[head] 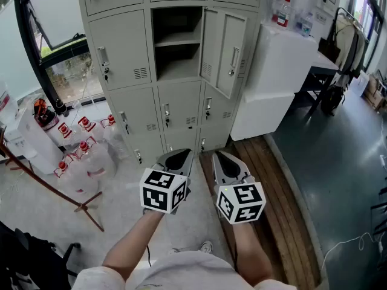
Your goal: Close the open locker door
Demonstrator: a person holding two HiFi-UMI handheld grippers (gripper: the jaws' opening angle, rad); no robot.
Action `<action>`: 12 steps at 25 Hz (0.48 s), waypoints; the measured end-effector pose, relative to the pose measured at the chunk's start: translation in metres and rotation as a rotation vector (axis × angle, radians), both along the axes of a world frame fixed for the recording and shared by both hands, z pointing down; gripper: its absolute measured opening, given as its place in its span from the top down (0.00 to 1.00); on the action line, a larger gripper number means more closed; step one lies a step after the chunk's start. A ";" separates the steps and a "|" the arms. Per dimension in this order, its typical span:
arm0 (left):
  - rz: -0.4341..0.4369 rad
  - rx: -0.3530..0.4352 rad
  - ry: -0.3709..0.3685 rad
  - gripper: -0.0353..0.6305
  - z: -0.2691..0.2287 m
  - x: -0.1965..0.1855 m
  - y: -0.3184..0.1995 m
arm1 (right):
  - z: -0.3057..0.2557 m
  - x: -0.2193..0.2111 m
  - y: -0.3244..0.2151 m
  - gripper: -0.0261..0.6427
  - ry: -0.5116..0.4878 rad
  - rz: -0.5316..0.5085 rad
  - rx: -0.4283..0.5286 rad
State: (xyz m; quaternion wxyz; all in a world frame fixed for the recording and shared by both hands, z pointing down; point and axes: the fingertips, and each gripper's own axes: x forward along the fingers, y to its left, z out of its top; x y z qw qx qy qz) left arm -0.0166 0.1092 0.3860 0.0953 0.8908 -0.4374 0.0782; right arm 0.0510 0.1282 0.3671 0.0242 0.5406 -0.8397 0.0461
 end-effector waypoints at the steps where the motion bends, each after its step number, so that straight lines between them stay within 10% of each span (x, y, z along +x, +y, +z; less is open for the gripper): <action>1: 0.001 0.001 0.000 0.94 0.000 0.005 -0.003 | 0.000 0.004 -0.003 0.95 0.001 0.000 0.001; 12: -0.013 -0.001 0.012 0.94 0.001 0.067 -0.032 | 0.006 0.059 -0.030 0.95 -0.008 -0.024 -0.019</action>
